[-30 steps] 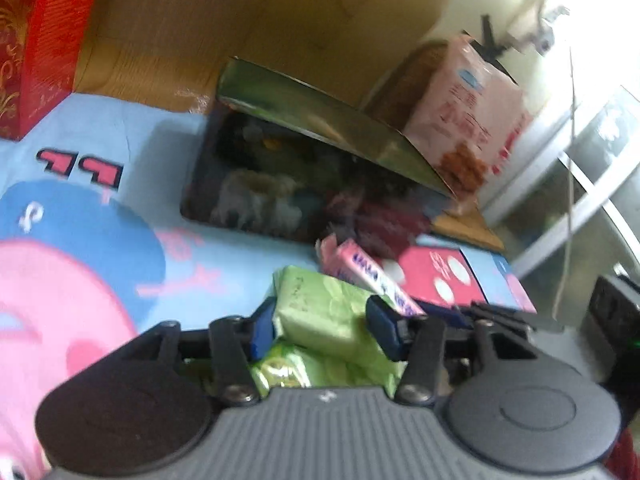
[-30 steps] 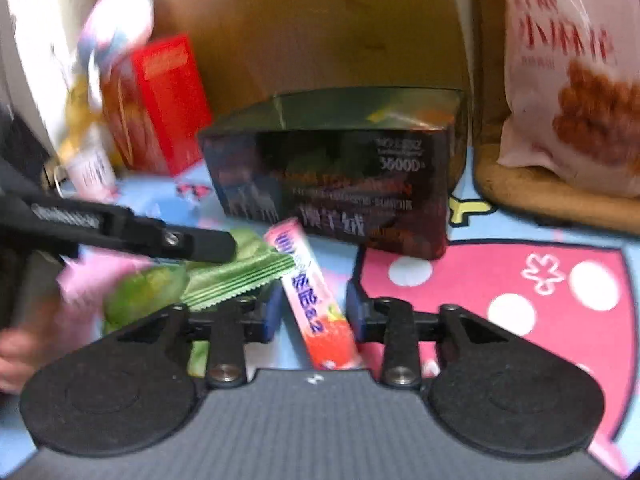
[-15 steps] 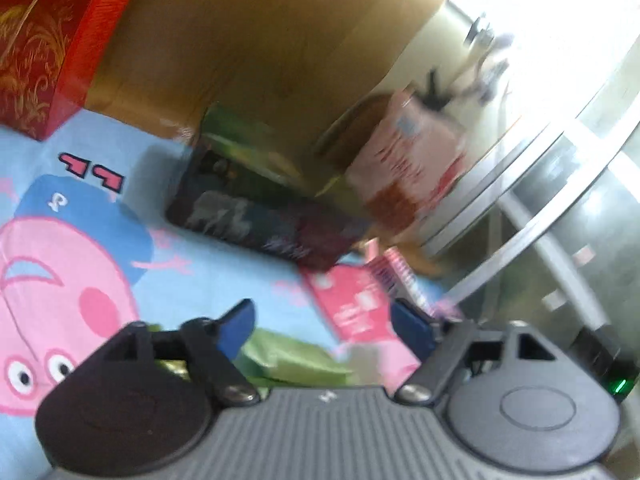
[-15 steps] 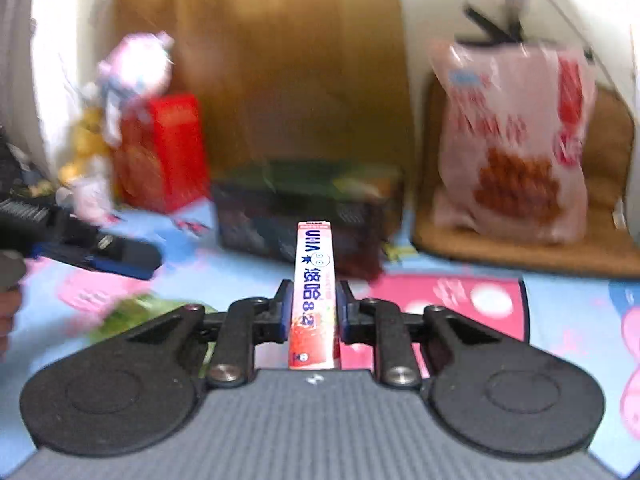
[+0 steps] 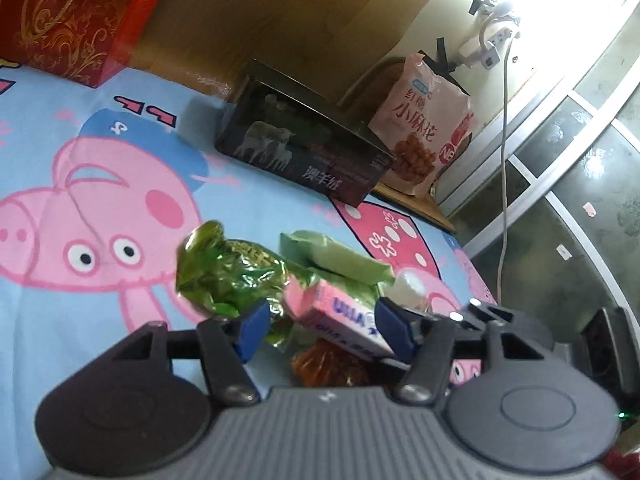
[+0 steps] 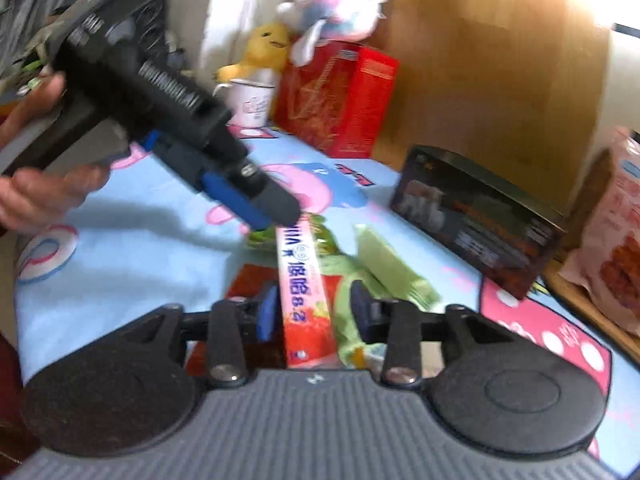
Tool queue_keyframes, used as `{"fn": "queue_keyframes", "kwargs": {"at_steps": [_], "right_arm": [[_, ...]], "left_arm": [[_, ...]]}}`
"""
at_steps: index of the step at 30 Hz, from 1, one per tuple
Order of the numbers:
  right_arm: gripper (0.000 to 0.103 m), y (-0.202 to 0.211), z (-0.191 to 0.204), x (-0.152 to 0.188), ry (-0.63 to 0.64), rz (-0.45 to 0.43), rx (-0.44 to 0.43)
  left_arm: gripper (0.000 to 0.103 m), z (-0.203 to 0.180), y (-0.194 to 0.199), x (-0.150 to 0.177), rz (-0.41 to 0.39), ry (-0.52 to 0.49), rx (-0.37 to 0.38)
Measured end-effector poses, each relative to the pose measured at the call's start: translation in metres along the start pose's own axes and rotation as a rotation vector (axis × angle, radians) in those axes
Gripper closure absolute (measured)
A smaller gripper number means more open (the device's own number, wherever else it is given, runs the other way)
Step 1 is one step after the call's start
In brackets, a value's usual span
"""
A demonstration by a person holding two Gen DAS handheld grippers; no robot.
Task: Organize snacks
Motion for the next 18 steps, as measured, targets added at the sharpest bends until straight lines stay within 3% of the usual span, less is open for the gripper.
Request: {"fn": "queue_keyframes", "kwargs": {"at_steps": [3, 11, 12, 13, 14, 15, 16, 18], "right_arm": [[0.058, 0.013, 0.000, 0.010, -0.042, 0.006, 0.019], [0.058, 0.037, 0.000, 0.031, -0.183, 0.008, 0.032], [0.058, 0.039, 0.002, 0.031, -0.184, 0.003, 0.032], [0.058, 0.039, 0.002, 0.030, -0.185, 0.003, 0.026], [0.060, 0.035, 0.001, 0.029, -0.190, 0.008, 0.014], [0.074, 0.031, 0.000, 0.027, -0.194, 0.022, 0.005], [0.079, 0.027, 0.000, 0.026, -0.191, 0.040, 0.028], [0.083, 0.024, -0.004, 0.022, -0.201, 0.036, 0.057]], "left_arm": [[0.039, 0.002, 0.005, -0.003, -0.025, -0.004, -0.011], [0.041, 0.003, 0.003, -0.002, -0.013, 0.017, -0.003], [0.043, 0.002, 0.002, 0.000, -0.008, 0.022, 0.000], [0.053, 0.000, 0.001, 0.002, 0.000, 0.022, 0.005], [0.058, -0.003, -0.001, 0.003, 0.013, 0.018, 0.015], [0.060, -0.007, -0.002, 0.005, 0.011, 0.003, -0.012], [0.062, -0.013, -0.002, 0.006, 0.000, -0.032, -0.052], [0.063, -0.019, 0.002, 0.004, -0.013, -0.055, -0.073]]}}
Point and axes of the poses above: each gripper's, at about its wrist camera, not at the fingertips, and y roughly against the way its jaws point, z to its left, x to its underside, the point moved 3 cm from there along -y, roughly the way its jaws point, and after that the axes turned 5 degrees about z, right-handed, at the moved point
